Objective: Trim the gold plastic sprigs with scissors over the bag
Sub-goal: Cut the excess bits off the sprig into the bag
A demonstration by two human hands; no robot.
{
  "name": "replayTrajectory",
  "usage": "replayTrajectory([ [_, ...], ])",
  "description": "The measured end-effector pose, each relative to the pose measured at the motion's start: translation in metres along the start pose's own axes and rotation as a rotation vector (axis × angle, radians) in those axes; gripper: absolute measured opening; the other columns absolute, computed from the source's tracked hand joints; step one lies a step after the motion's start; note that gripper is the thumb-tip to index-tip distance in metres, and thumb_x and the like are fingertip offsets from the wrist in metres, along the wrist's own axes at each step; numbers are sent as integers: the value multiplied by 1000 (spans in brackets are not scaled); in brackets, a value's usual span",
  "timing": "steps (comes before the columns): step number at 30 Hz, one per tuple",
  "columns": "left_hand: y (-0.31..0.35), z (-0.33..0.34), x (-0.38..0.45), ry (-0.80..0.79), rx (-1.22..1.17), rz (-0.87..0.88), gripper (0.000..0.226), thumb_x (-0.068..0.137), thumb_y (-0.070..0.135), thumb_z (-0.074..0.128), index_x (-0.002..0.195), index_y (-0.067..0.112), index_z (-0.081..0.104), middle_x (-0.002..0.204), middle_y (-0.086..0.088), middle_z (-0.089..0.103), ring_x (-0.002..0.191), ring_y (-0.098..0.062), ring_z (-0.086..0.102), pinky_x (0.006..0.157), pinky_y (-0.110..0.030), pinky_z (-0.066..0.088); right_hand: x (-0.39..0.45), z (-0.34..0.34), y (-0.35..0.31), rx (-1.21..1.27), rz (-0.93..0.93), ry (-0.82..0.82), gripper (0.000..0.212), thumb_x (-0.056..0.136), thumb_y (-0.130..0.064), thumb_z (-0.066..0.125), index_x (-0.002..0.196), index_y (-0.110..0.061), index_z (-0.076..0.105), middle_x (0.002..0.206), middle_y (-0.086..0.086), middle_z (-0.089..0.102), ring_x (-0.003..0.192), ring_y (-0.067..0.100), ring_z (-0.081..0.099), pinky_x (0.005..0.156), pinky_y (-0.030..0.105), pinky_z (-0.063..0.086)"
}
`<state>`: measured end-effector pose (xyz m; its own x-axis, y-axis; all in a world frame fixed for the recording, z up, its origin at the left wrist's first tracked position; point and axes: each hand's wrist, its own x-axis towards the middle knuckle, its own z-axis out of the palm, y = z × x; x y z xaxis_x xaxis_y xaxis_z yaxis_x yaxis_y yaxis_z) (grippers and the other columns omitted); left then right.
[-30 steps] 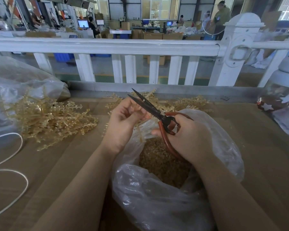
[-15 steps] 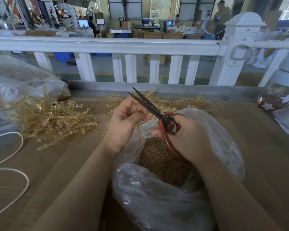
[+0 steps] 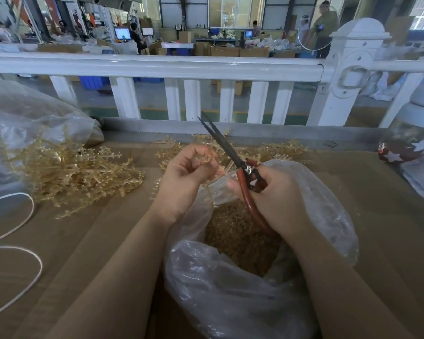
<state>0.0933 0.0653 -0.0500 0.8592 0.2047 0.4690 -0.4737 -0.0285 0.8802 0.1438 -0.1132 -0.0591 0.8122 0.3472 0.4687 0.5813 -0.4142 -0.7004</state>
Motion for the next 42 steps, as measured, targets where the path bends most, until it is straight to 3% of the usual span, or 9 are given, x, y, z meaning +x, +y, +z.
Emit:
replayTrajectory([
  [4, -1, 3, 0, -60, 6, -21, 11, 94, -6, 57, 97, 4, 58, 67, 8, 68, 65, -3, 62, 66, -16, 48, 3, 1, 1, 69, 39, -46, 19, 85, -46, 74, 73, -34, 66, 70, -22, 68, 64, 2, 65, 56, 17, 49],
  [8, 0, 4, 0, -81, -41, -57, 13, 91, 3, 63, 102, 3, 57, 69, 8, 69, 67, -4, 65, 66, -17, 49, 5, 1, 5, 176, 86, -59, 15, 90, -32, 73, 76, -33, 67, 72, -20, 70, 66, 0, 66, 55, 11, 49],
  [13, 1, 2, -4, -134, -119, -364, 35, 81, 27, 75, 106, 6, 63, 96, -13, 74, 84, -20, 71, 74, -26, 54, 5, -3, 2, 308, 95, 53, 16, 89, -27, 75, 78, -34, 66, 70, -21, 70, 66, -5, 65, 56, 8, 47],
  [16, 1, 7, -8, -281, -274, -415, 15, 84, 7, 71, 95, -2, 68, 88, -12, 73, 82, -18, 71, 78, -25, 56, 4, -6, -1, 359, 97, 115, 12, 89, -29, 74, 79, -28, 68, 68, -15, 70, 64, -1, 65, 58, 10, 49],
  [19, 3, 11, -9, -235, -271, -368, 5, 82, -3, 68, 85, -1, 71, 77, -7, 72, 73, -14, 70, 73, -22, 56, 4, -8, -2, 355, 96, 145, 10, 88, -31, 74, 80, -27, 69, 67, -16, 69, 63, -2, 64, 60, 10, 49],
  [25, 4, 2, -1, 16, -191, -291, 17, 75, 21, 73, 86, 9, 75, 70, -4, 70, 60, -10, 61, 63, -21, 53, 4, -6, -4, 245, 78, 121, 30, 73, -60, 75, 69, -34, 61, 59, -23, 61, 57, -4, 58, 55, 12, 42],
  [33, 4, -4, 3, 162, -317, -238, 25, 80, 12, 68, 101, -1, 69, 83, -3, 71, 70, -11, 63, 70, -21, 56, 2, -2, -3, -4, 36, 20, 59, 57, -97, 50, 82, -44, 59, 82, -34, 61, 78, -9, 59, 61, 17, 40],
  [37, 5, -5, 3, 178, -337, -203, 9, 78, 6, 68, 84, -1, 70, 83, -6, 70, 72, -14, 65, 72, -22, 57, 1, 1, 3, -180, -14, 0, 67, 61, -98, 40, 87, -39, 56, 73, -28, 58, 70, -6, 57, 58, 11, 37],
  [42, 4, -4, 3, 202, -285, -152, 20, 75, 7, 68, 92, -3, 68, 84, -6, 74, 74, -13, 66, 73, -22, 56, 1, 3, 7, -271, -93, 23, 53, 69, -94, 43, 90, -45, 46, 71, -36, 45, 65, -12, 47, 57, 6, 35],
])
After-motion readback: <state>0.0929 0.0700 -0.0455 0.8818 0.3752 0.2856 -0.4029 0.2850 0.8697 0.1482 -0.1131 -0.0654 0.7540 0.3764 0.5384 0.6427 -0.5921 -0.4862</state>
